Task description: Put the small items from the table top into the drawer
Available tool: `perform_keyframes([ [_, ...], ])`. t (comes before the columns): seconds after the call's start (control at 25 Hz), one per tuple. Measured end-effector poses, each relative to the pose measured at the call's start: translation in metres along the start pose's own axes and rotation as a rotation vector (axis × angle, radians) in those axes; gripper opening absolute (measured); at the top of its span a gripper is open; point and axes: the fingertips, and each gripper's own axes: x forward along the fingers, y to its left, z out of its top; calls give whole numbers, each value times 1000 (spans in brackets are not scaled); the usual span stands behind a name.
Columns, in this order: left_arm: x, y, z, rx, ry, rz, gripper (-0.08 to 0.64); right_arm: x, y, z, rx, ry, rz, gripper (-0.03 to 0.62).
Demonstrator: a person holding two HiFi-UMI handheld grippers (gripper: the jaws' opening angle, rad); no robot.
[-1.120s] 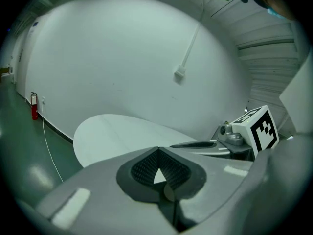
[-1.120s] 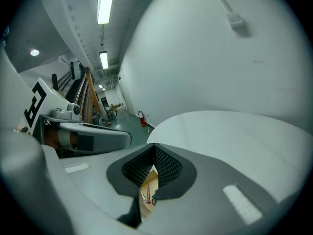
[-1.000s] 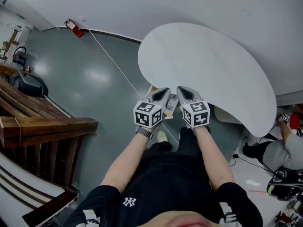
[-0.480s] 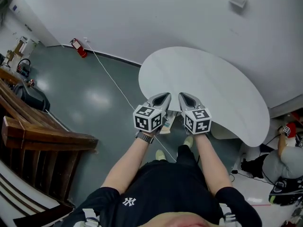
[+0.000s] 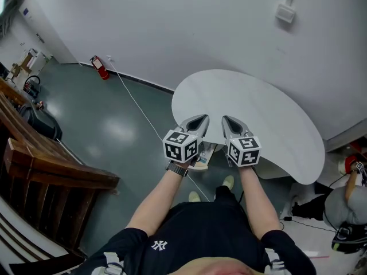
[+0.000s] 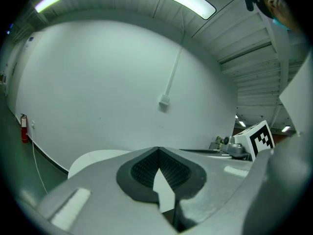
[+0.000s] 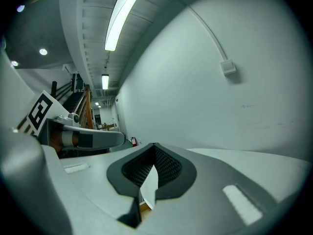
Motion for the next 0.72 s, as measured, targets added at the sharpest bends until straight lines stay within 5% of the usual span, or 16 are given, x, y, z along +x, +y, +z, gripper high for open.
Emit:
perform_keyframes([
  [0.72, -10, 2, 6, 6, -21, 2, 0, 0, 12, 1, -15, -7, 6, 23],
])
